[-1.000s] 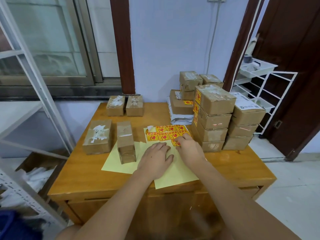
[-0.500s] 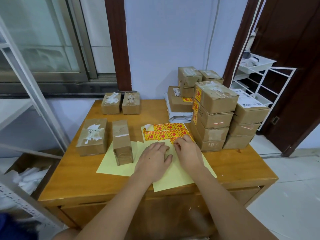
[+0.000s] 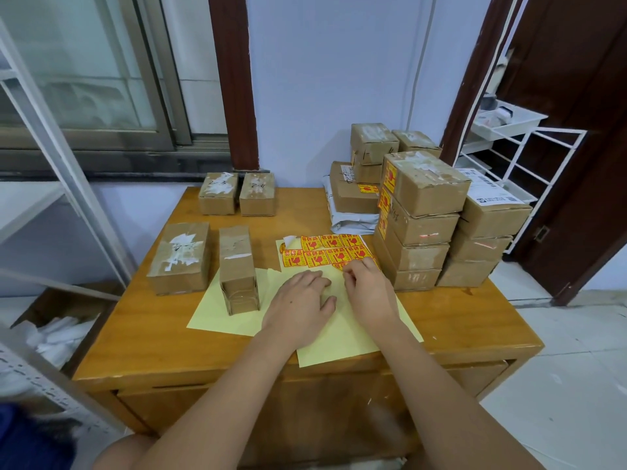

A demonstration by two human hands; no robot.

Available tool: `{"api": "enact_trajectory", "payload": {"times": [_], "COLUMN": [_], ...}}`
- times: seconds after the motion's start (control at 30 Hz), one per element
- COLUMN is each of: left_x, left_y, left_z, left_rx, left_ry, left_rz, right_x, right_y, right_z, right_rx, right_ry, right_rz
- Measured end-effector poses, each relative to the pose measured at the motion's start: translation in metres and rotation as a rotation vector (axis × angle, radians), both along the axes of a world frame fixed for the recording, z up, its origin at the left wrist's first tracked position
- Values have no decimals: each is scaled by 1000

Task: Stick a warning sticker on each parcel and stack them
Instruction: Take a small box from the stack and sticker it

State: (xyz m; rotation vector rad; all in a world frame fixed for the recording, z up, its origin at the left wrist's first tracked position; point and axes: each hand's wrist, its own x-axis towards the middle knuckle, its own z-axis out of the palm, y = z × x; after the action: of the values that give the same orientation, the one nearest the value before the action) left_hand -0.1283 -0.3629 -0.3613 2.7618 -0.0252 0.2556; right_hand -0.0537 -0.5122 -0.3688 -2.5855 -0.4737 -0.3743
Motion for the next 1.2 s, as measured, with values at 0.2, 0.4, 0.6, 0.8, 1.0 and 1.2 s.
{"api": "enact_trajectory", "payload": {"times": [0.2, 0.4, 0.6, 0.8, 1.0, 1.2], "left_x": [1, 1, 4, 3, 5, -3], "left_y": [0, 1, 2, 7, 11, 10], "left_z": [-1, -1, 2, 1, -1, 7], "left_rx": [-1, -6, -154, -415, -317, -485], "left_ry": [-23, -26, -22, -101, -81, -184], "left_rz": [4, -6, 18, 98, 17, 69], "right_x": [-2, -7, -10, -4, -8, -24], "right_y": [0, -2, -2, 0, 0, 5], "right_z": [3, 6, 2, -8, -7, 7], "right_rx": [69, 149, 103, 70, 54, 44], "right_ry": [-17, -67, -239, -322, -430, -407], "right_rz": [-16, -16, 109, 265, 294, 324]}}
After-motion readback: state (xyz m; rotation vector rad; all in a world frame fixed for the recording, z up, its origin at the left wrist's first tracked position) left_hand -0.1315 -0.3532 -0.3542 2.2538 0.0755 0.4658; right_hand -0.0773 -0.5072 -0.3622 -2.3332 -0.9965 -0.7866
